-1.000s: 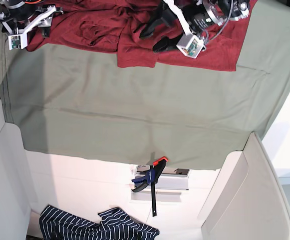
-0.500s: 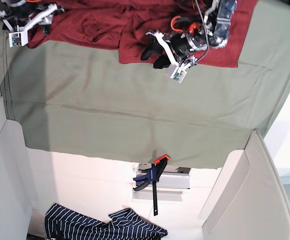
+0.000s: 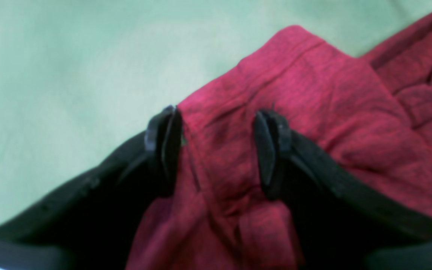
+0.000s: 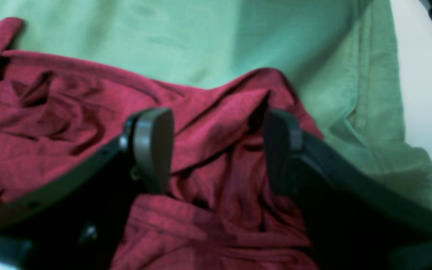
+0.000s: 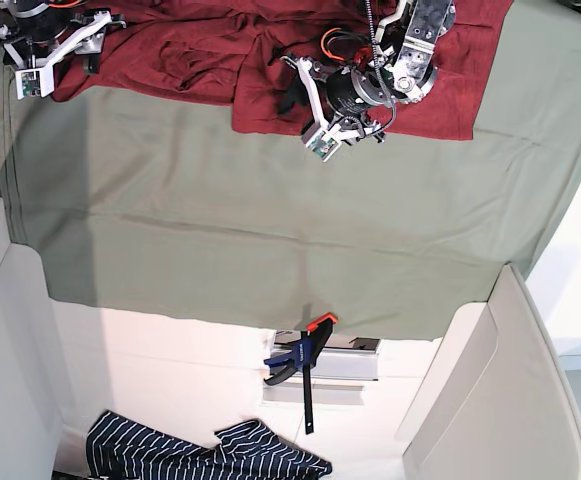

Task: Fold the T-shirt properly
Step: 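Release the sleeve and raise the left gripper back toward its side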

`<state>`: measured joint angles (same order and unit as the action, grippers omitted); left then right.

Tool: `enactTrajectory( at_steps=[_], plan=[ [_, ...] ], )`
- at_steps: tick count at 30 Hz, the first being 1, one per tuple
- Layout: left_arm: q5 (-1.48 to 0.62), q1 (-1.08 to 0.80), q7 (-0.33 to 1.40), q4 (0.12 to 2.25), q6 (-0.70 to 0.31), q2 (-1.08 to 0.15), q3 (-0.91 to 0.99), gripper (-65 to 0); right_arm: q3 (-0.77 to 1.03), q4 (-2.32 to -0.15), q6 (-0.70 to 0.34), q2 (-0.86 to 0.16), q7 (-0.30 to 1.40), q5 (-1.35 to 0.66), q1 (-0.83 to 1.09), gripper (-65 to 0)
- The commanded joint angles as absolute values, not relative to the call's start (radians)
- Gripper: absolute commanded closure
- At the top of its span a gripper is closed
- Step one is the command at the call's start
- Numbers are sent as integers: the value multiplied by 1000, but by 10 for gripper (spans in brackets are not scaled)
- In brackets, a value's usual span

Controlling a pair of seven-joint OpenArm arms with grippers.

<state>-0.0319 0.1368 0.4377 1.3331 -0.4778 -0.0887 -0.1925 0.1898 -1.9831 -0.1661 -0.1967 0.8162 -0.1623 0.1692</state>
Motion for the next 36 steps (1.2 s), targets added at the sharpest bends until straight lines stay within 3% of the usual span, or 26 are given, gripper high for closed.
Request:
enactTrajectory(
  at_steps=[1,7,14,21,26,36],
  plan=[
    [-20,161,431,1348,-477,-86,-213,-347,193,-2001,-179,-204,797,-166,161,-373],
    [23,169,430,1348,-436,-86,-307,-317,193,-2001,-180,-205,805,-165,161,-373],
    [27,211,424,1348,-431,-86,-313,0,193,-2001,-180,-205,804,-165,161,-373],
    [11,286,474,1362,-464,-86,-312,0,193,-2001,-181,-205,805,-165,161,-373],
    [-37,258,590,1496,-456,-87,-249,0,193,-2001,-189,-205,804,-165,161,-373],
    [-82,-64,640,1863,-457,-153,-2,0,193,-2001,-191,-205,802,-165,161,-373]
  ],
)
